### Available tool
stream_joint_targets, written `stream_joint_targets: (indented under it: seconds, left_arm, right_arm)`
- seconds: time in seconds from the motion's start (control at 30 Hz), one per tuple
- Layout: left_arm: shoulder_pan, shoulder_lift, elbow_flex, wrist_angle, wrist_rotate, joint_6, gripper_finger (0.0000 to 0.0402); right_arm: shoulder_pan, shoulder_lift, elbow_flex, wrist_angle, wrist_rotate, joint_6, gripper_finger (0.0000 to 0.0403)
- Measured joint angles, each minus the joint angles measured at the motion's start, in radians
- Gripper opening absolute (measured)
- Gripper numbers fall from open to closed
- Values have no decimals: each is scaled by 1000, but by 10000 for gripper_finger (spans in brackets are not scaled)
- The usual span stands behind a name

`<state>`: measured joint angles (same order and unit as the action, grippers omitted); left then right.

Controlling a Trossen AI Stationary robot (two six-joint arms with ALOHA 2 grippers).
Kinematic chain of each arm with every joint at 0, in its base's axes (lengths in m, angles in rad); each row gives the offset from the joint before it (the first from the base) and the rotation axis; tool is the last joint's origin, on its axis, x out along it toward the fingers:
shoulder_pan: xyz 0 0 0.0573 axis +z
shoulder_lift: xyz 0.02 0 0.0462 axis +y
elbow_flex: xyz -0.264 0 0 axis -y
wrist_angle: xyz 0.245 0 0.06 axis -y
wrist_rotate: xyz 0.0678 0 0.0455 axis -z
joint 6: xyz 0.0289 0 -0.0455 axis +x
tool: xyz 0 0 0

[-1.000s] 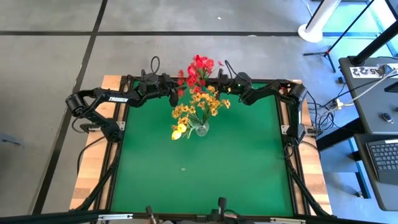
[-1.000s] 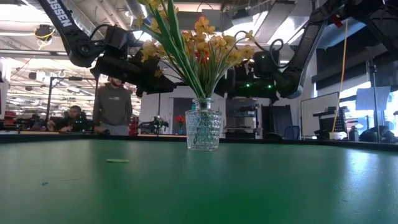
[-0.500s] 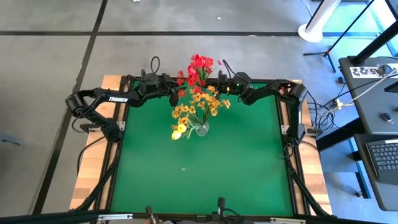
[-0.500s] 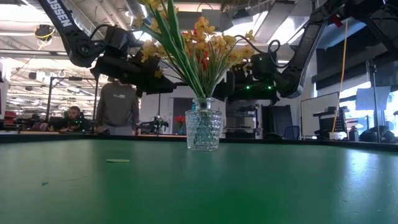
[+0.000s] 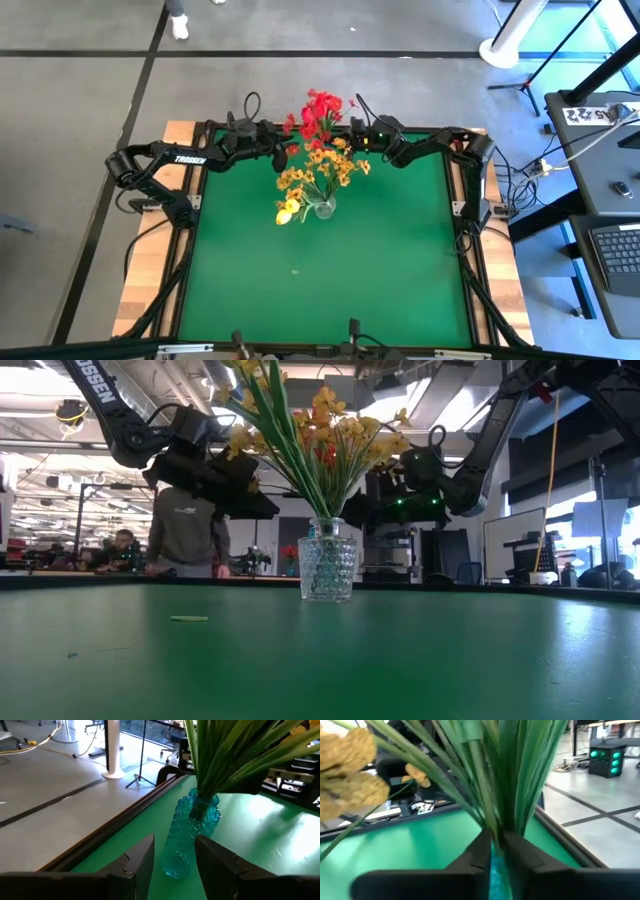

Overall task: Sort flowers into vase by color
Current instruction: Put the red tulip into the blue vase

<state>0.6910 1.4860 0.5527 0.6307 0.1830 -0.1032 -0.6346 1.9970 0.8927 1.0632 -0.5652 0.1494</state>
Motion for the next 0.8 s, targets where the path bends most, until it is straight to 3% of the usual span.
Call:
stream_joint_targets:
  seconds: [0.4,0.53,0.8]
  left_arm:
    - [0,0,0,-30,-8,6,137]
    - [0,0,0,-43,-9,7,137]
    - [0,0,0,-79,-9,8,137]
  right_arm:
    - [0,-23,-2,-38,-88,1,217]
    - [-1,-53,-3,-99,-95,-7,238]
    - [-1,-117,-1,-275,-75,-78,241]
